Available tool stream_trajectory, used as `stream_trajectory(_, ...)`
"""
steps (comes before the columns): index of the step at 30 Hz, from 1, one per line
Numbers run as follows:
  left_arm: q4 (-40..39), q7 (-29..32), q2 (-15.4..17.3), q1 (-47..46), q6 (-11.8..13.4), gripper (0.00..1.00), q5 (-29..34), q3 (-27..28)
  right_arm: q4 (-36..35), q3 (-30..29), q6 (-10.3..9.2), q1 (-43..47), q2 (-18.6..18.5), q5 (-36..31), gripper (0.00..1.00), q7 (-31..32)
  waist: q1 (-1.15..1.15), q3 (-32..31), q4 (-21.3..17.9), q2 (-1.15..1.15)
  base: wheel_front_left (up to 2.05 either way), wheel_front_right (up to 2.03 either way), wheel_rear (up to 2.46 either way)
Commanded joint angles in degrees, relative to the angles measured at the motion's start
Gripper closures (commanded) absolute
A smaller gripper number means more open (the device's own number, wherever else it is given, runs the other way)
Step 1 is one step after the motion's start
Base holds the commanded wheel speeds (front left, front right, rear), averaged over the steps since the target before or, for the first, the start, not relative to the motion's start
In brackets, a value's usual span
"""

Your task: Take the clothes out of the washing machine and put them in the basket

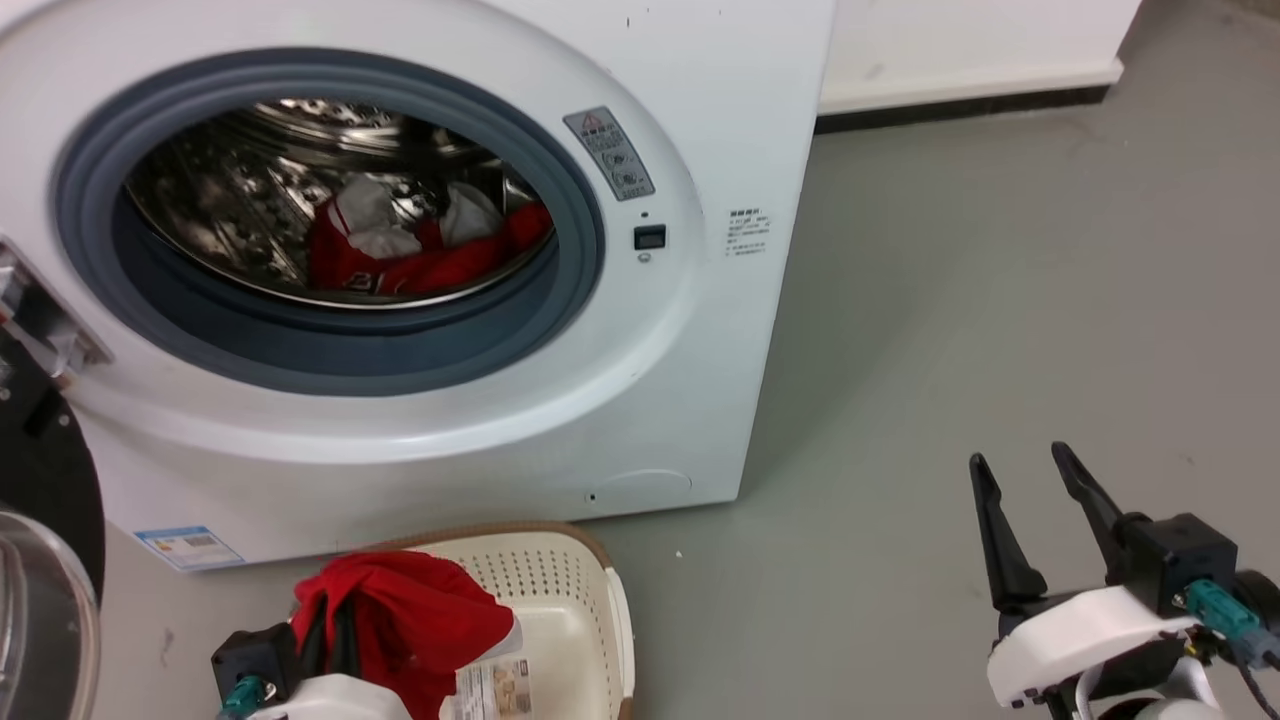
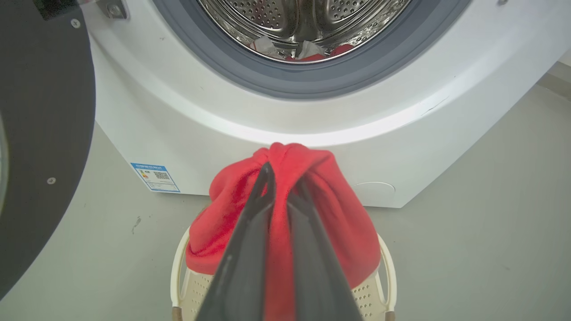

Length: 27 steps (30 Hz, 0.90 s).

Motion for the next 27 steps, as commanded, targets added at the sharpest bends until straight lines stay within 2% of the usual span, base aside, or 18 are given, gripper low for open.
stream_trajectory(1, 1.5, -0.6, -0.3, -1.7, -0.4, 1.00, -0.1, 0.0, -0.4, 0.3, -0.04, -1.2, 0.0, 0.1, 0.00, -0.3, 0.00, 2.9, -0.8, 0.00, 0.00, 0.00, 0.00)
stream_trajectory(5, 7.8, -1.6, -0.4, -5.3, -1.5, 1.00, -0.6, -0.2, -0.8, 0.9, -0.04, -3.5, 0.0, 0.6, 0.00, -1.1, 0.00, 7.8, -2.4, 0.00, 0.00, 0.00, 0.00)
stream_trajectory(17, 29.0, -2.3, 3.6, -21.4, -5.9, 1.00, 0.8, -1.5, -1.4, 5.5, -0.05, -12.1, 0.0, 4.9, 0.00, -6.0, 0.00, 21.8, -8.9, 0.00, 0.00, 0.00, 0.00)
stream_trajectory(22, 37.9, -1.7, 4.5, -26.7, -6.5, 1.00, -0.3, -0.8, -0.2, 6.3, -0.05, -14.2, 0.0, 5.7, 0.00, -7.6, 0.00, 26.5, -10.9, 0.00, 0.00, 0.00, 0.00)
stream_trajectory(27, 45.6, -1.4, 5.2, -29.3, -6.1, 1.00, -1.8, 0.5, 1.4, 7.5, -0.05, -15.8, 0.0, 6.7, 0.00, -9.0, 0.00, 30.0, -12.6, 0.00, 0.00, 0.00, 0.00)
